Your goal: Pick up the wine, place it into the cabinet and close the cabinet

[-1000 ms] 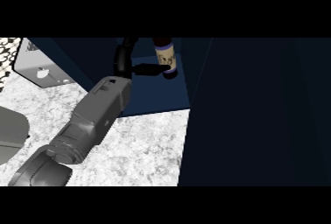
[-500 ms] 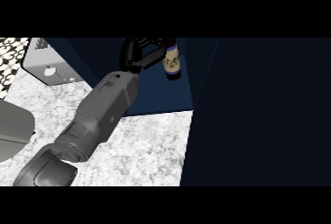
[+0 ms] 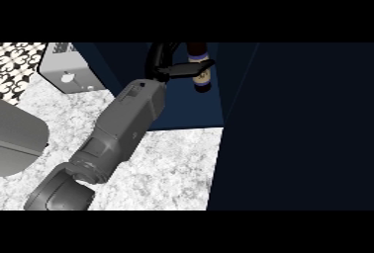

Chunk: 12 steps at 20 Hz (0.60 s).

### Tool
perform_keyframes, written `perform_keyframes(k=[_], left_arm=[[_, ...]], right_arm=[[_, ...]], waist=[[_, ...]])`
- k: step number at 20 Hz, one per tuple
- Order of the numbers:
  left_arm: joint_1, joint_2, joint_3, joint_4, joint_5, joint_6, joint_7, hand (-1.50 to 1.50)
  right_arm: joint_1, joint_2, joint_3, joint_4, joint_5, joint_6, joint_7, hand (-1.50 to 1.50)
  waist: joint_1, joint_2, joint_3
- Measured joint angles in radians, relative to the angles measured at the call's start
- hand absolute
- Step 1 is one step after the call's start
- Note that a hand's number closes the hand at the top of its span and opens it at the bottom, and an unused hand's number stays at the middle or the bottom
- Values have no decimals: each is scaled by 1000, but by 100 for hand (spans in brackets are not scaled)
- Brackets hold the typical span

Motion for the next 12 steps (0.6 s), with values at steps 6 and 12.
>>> perform_keyframes(k=[6, 12], left_arm=[[38, -6, -27, -60, 22, -9, 20, -150], [130, -8, -81, -180, 70, -68, 45, -150]], right_arm=[[24, -7, -10, -3, 1, -7, -9, -150], [16, -11, -25, -2, 3, -21, 4, -150]], waist=[[13, -9, 1], [31, -16, 0]])
